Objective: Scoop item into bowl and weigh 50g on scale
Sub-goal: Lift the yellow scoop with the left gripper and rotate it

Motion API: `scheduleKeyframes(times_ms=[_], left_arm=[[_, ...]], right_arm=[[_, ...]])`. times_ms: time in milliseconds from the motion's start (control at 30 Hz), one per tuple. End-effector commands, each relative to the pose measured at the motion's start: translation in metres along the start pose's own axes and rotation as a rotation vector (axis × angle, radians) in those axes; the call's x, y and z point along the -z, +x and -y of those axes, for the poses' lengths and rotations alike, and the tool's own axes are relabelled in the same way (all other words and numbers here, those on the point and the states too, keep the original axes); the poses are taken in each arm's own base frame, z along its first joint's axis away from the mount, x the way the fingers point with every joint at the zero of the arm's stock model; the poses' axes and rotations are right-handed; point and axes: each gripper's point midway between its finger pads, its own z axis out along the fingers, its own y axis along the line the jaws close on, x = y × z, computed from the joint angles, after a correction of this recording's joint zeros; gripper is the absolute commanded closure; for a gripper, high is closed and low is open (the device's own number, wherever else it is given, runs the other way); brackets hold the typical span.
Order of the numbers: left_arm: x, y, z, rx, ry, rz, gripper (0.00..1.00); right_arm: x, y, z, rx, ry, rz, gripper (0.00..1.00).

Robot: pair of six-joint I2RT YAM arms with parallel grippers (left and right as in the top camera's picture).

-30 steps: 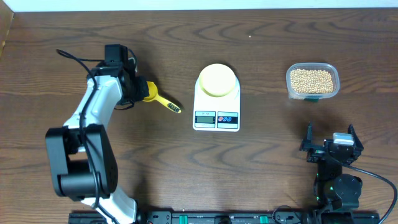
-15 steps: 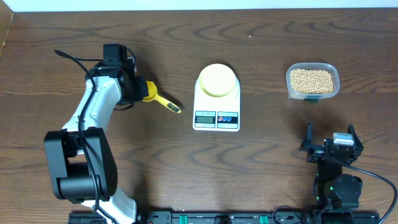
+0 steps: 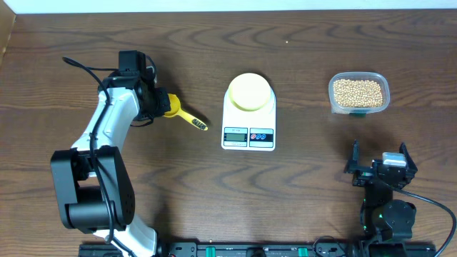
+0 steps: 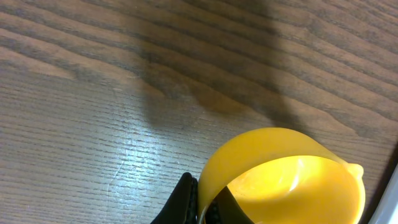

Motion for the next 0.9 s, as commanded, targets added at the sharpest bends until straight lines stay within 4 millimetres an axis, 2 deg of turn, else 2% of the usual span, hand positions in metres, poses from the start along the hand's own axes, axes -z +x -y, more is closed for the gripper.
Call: scheduleKeyframes(times_ms=[0, 467, 867], left_arm=[[0.006, -0.007, -0.001, 0.003, -0.010, 0.021, 0.92], [0.006, -0.005, 0.000, 0.007, -0.001, 0.010, 0.92], [0.012, -0.016, 0.007, 0.003, 0.036, 0.060, 0.93]], right_arm=[[0.000, 0.000, 0.002, -0.011, 0.012, 0.000, 0.01], [0.000, 0.000, 0.002, -0.011, 0.012, 0.000, 0.01], [0.000, 0.000, 0.002, -0.011, 0.012, 0.000, 0.01]])
